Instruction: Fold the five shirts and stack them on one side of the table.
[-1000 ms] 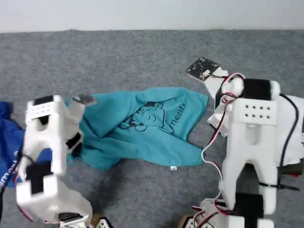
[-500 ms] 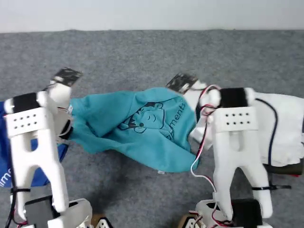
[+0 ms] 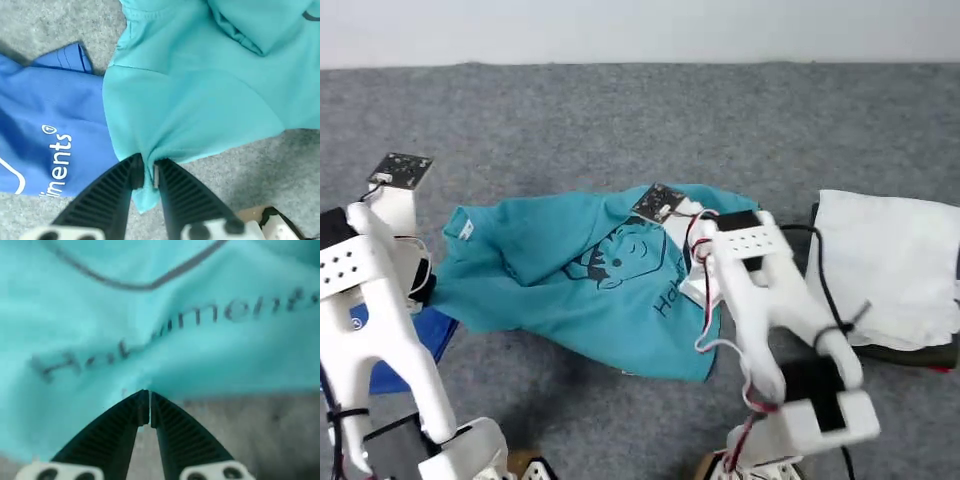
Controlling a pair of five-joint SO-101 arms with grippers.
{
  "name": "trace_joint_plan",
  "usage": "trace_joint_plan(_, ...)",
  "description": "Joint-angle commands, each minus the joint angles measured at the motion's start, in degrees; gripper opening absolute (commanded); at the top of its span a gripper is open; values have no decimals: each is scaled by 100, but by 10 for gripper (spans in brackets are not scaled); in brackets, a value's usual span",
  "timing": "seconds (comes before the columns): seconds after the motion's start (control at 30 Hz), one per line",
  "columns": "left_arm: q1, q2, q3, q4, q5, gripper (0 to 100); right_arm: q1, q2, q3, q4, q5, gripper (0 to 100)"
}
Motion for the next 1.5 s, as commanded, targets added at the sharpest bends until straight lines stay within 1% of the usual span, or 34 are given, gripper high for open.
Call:
trace_joint_plan(0.0,-53,-246,-215,149,44,14,57,646,-413,-611,-18,9)
trace_joint_plan(0.13,-62,-246,-215,149,44,14,242,1464,-1433,-796,-26,9)
trace_joint_plan(0.27,-62,-246,-215,149,53,14,488,2167,-2532,-725,-35,9)
trace_joint_plan(0.37,-62,-255,-215,149,53,14,488,2255,-3121,84,-44,9)
trace_joint_plan(0.47,-62,-255,-215,149,53,14,382,2158,-3622,1305,-88,9)
trace_joint_plan(0.53,-62,-255,-215,149,53,14,356,1965,-3903,1921,-369,9)
trace_joint_plan(0.63,-62,-255,-215,149,53,14,347,1587,-4141,2510,-651,9)
trace_joint_plan(0.7,-62,-255,-215,149,53,14,251,1332,-4185,2853,-703,9)
trace_joint_plan(0.93,-53,-255,-215,123,53,14,-400,778,-4185,4207,-695,9)
trace_joint_plan(1.03,-44,-255,-215,114,53,14,-585,593,-3956,4251,-695,9)
trace_joint_plan(1.2,-44,-255,-224,105,53,14,-778,629,-3121,4084,-695,10)
trace_joint_plan(1.3,-44,-255,-224,105,53,14,-664,1015,-2813,3451,-695,10)
trace_joint_plan(1.47,-44,-255,-224,105,53,14,-409,1859,-2927,1868,-668,9)
